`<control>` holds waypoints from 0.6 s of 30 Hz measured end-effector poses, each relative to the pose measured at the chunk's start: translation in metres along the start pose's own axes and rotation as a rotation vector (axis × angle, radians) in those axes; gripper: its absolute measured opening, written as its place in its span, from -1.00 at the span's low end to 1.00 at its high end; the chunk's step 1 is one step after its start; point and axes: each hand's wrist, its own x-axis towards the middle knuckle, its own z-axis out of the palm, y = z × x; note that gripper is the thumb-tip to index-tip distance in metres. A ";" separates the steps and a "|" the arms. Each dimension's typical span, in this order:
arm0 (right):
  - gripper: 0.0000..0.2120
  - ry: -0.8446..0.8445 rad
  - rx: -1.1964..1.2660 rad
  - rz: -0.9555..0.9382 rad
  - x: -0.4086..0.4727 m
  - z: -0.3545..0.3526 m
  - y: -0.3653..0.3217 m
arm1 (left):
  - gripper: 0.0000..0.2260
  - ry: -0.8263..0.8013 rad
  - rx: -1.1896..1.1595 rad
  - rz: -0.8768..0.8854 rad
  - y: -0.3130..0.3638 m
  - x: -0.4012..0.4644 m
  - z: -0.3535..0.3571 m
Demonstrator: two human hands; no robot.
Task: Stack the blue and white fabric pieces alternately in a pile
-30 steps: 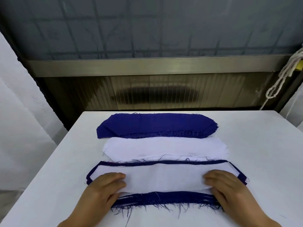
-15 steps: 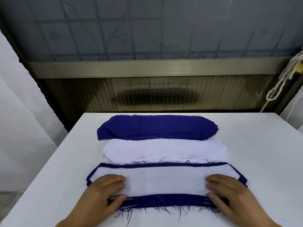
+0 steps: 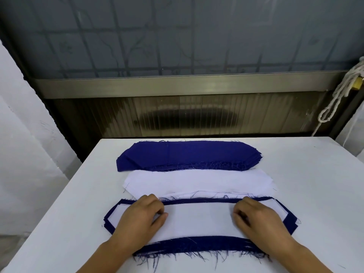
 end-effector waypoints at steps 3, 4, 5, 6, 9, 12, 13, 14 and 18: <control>-0.83 0.043 0.003 0.068 -0.004 -0.006 0.010 | -0.82 0.023 0.025 -0.047 -0.013 -0.004 -0.005; -0.82 0.043 -0.022 0.096 -0.004 -0.009 0.013 | -0.79 0.029 0.037 -0.067 -0.018 -0.005 -0.006; -0.82 0.030 -0.071 0.137 -0.002 -0.012 0.017 | -0.76 0.030 0.056 -0.090 -0.023 -0.004 -0.008; -0.83 -0.005 -0.133 0.189 0.002 -0.014 0.019 | -0.73 0.029 0.080 -0.115 -0.026 -0.002 -0.009; -0.84 -0.087 -0.262 0.267 0.021 -0.017 0.027 | -0.70 0.046 0.138 -0.155 -0.029 0.015 -0.009; -0.90 -0.015 -0.209 0.204 0.053 -0.015 0.024 | -0.87 0.116 0.141 -0.138 -0.027 0.047 -0.003; -0.94 0.032 -0.163 0.173 0.064 -0.013 0.022 | -0.96 0.134 0.151 -0.124 -0.027 0.059 0.000; -0.91 0.075 -0.123 0.152 0.076 -0.010 0.021 | -0.93 0.148 0.163 -0.129 -0.028 0.070 0.003; -0.68 0.156 -0.045 0.137 0.118 0.001 0.025 | -0.68 0.138 0.188 -0.159 -0.036 0.105 0.018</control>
